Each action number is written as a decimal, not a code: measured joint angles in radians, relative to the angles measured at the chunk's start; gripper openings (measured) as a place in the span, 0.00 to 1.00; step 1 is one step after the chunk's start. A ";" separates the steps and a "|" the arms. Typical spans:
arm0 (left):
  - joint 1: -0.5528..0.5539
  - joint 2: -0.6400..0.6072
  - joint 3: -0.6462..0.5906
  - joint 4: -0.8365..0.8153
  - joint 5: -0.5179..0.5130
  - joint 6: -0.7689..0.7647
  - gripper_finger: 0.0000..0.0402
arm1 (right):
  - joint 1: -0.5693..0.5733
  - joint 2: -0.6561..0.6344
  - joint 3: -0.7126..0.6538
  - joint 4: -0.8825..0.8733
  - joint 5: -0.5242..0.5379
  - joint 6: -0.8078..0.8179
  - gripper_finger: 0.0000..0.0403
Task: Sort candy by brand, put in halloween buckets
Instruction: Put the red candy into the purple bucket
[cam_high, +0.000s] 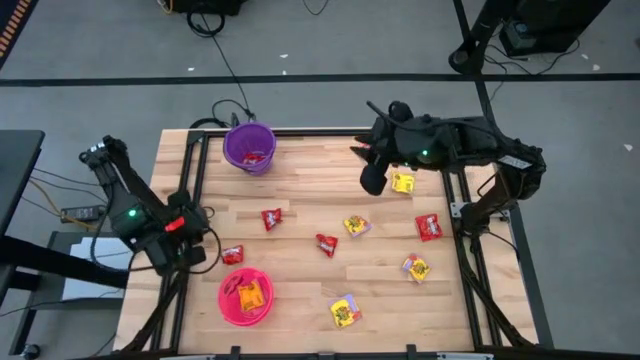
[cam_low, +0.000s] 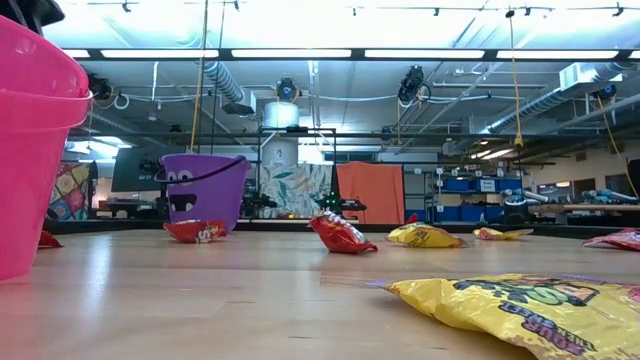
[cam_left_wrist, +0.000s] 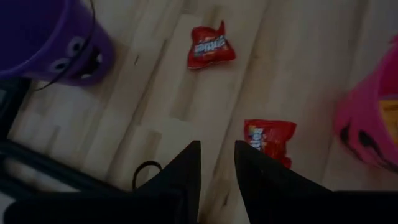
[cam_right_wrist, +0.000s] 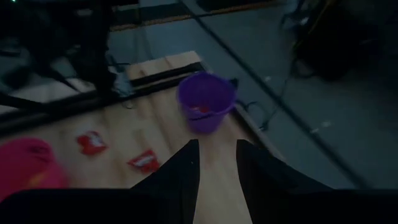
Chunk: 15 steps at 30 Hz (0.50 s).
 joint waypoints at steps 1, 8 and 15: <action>0.019 -0.004 -0.003 -0.001 0.001 0.022 0.26 | -0.006 0.000 0.000 0.001 -0.022 0.028 0.29; 0.192 -0.008 -0.013 0.000 0.042 0.153 0.26 | -0.003 -0.003 0.000 0.014 -0.103 0.161 0.29; 0.479 -0.011 -0.013 0.221 0.032 0.141 0.26 | -0.001 -0.009 0.000 0.025 -0.124 0.117 0.29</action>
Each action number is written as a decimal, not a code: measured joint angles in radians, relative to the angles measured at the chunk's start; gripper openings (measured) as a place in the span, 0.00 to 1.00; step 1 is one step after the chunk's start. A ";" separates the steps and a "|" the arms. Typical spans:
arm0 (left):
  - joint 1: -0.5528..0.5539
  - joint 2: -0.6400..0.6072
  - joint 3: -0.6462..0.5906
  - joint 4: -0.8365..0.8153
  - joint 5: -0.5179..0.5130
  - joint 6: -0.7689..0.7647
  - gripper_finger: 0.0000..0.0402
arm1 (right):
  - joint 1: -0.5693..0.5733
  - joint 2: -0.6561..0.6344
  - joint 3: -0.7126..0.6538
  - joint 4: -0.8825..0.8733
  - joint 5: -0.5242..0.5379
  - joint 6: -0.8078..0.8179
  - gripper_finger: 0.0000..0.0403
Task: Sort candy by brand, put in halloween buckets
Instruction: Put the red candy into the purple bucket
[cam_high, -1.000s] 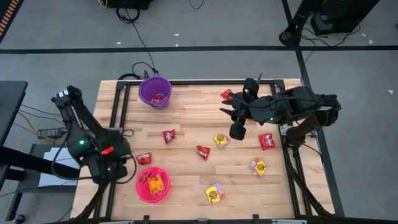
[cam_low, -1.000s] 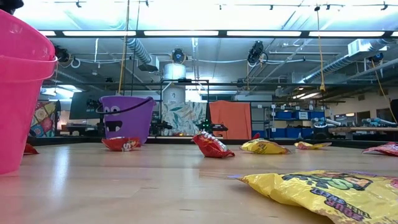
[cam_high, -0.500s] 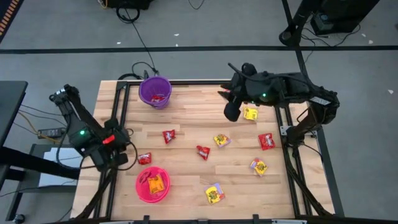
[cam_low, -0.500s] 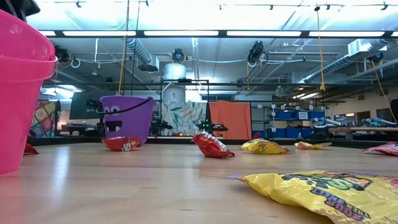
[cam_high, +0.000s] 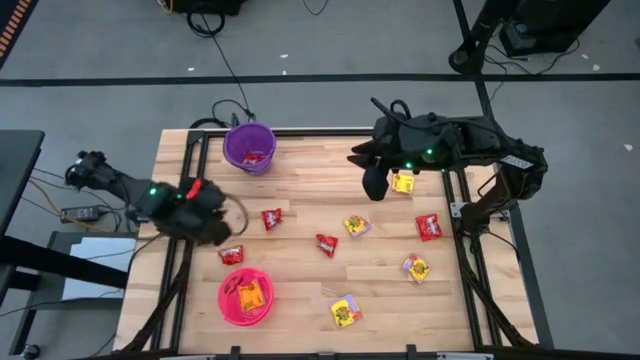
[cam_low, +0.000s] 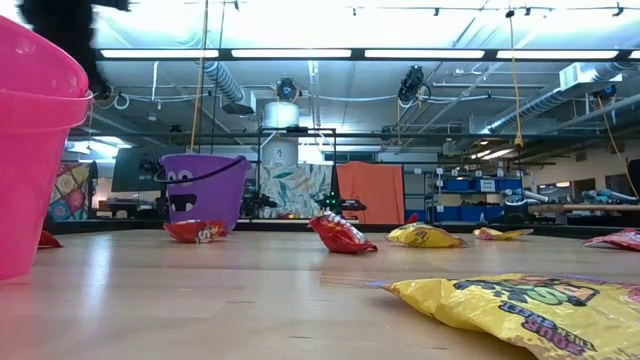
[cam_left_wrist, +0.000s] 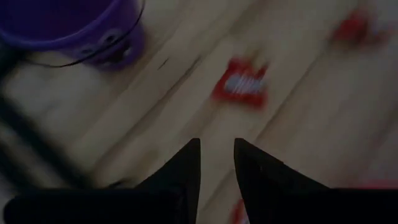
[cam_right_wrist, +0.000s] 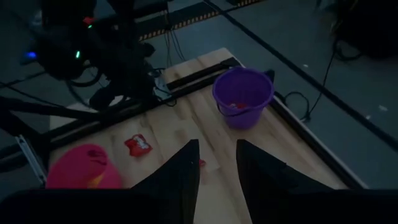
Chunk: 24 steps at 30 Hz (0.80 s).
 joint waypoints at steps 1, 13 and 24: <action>0.036 -0.001 0.000 0.080 -0.007 -0.003 0.26 | 0.000 0.000 0.000 0.000 0.000 -0.017 0.29; 0.382 0.069 0.000 0.335 0.352 0.331 0.26 | -0.023 0.000 0.000 -0.001 -0.216 -0.241 0.29; 0.450 0.128 -0.023 -0.006 0.504 0.687 0.26 | -0.038 0.000 0.000 -0.029 -0.189 -0.071 0.29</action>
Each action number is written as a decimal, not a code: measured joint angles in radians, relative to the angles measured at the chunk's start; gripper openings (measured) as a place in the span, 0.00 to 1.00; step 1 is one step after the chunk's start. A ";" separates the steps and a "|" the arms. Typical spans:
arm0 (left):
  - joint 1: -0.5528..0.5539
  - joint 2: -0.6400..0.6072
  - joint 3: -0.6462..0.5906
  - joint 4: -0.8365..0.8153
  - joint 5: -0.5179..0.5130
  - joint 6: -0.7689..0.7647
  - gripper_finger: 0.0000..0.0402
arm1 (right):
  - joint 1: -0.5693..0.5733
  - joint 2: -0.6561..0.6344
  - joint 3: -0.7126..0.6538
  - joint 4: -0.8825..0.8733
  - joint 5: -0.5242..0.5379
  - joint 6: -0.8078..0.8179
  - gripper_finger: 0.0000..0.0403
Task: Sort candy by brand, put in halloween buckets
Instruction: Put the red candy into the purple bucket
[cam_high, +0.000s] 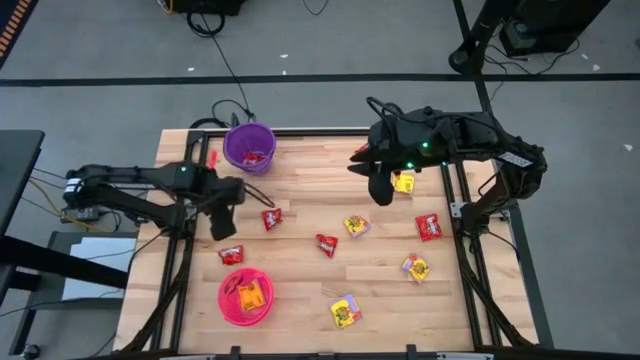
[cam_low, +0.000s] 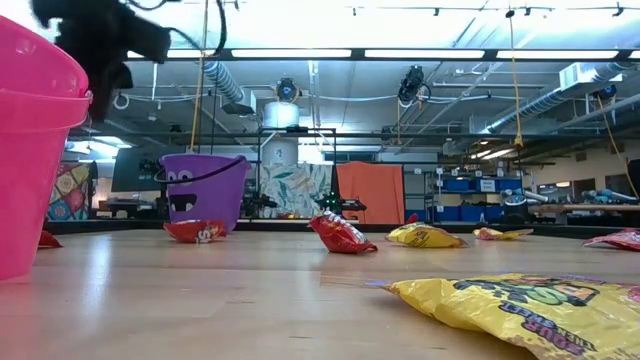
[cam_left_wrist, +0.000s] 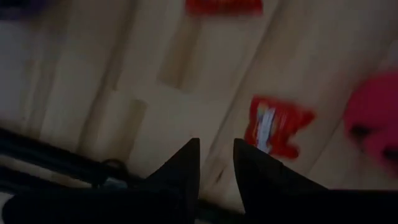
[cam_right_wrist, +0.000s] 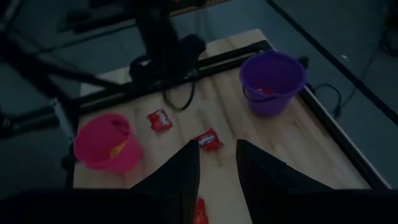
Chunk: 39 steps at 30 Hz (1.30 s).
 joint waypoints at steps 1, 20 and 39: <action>0.000 0.007 -0.014 -0.006 0.015 0.034 0.26 | 0.000 0.000 0.000 0.002 0.011 0.021 0.29; -0.018 0.039 -0.305 0.258 0.322 0.152 0.20 | 0.000 0.000 0.000 -0.003 0.054 0.096 0.29; -0.018 0.039 -0.417 0.420 0.395 -0.008 0.39 | 0.003 0.000 0.000 -0.004 0.024 0.093 0.29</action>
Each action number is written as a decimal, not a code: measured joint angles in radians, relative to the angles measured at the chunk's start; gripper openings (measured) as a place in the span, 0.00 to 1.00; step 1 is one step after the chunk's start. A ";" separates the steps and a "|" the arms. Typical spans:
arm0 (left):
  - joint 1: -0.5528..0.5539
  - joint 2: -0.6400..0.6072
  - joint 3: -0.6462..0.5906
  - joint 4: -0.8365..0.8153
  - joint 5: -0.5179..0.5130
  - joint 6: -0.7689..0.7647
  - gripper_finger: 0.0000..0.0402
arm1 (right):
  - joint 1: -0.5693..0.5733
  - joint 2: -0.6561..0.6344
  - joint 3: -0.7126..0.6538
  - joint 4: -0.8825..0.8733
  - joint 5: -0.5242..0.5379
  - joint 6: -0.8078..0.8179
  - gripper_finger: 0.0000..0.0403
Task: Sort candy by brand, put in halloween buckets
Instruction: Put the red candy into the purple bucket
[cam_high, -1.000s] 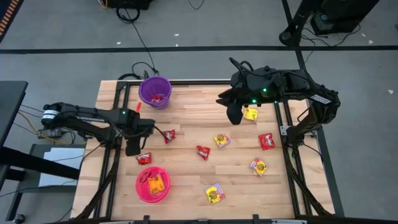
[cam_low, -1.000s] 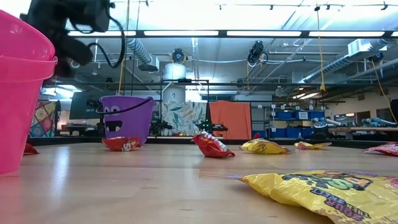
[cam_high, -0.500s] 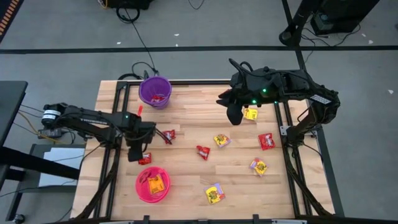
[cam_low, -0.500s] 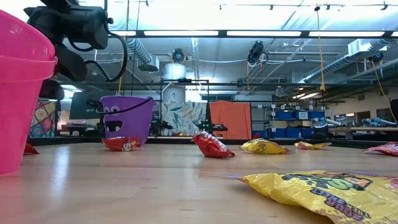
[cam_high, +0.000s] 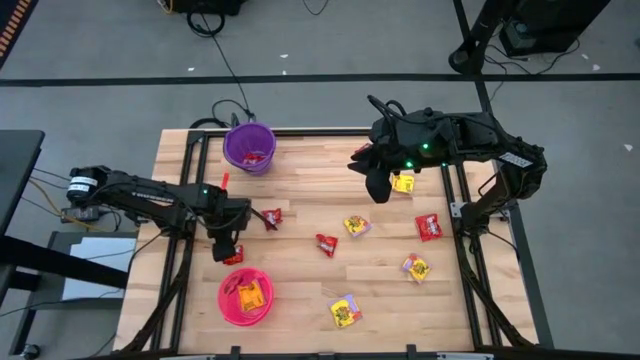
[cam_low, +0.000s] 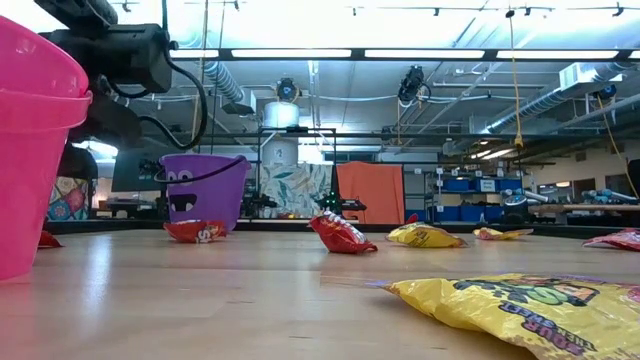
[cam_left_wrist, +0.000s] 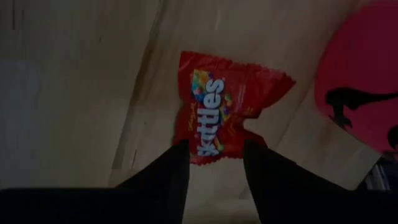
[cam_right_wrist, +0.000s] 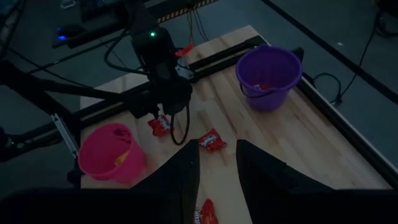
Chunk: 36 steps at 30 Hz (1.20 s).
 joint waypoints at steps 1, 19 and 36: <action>0.000 0.000 -0.003 0.003 0.002 -0.008 0.40 | 0.000 0.000 0.000 0.000 -0.003 0.003 0.29; 0.000 0.000 -0.137 0.190 0.045 -0.118 0.41 | 0.000 0.000 0.000 0.007 -0.025 0.022 0.29; 0.000 0.000 -0.049 0.182 -0.073 -0.188 0.02 | 0.000 0.000 0.000 0.009 -0.025 -0.009 0.29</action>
